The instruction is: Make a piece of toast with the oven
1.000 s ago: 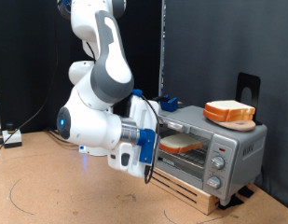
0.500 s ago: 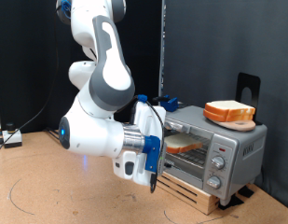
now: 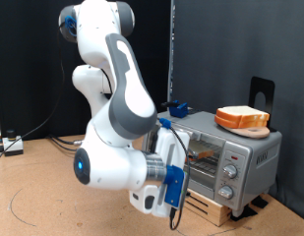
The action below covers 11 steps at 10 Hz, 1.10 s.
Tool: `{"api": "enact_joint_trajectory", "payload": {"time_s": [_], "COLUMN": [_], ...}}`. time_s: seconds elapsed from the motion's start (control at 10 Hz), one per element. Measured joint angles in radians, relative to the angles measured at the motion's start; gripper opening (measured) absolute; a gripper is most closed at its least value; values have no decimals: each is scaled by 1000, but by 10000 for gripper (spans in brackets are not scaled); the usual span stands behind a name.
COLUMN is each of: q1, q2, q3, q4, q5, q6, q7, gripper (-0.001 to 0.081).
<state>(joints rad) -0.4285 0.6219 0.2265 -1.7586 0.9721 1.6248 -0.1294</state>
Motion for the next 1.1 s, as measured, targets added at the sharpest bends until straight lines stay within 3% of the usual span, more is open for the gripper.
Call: {"api": "enact_joint_trajectory", "payload": {"time_s": [0.3,0.5,0.8,1.1], "q1": [23,27,32,57], "q2": [117,154,168,170], "q3": [0,2,3,17], "q4": [105,139,138,95], "q5": [-47,-65,-66,-62], "q6": [-25,-49,-53,-22], "q7": [33,10,-2,-11], "gripper": [809,809,809,809]}}
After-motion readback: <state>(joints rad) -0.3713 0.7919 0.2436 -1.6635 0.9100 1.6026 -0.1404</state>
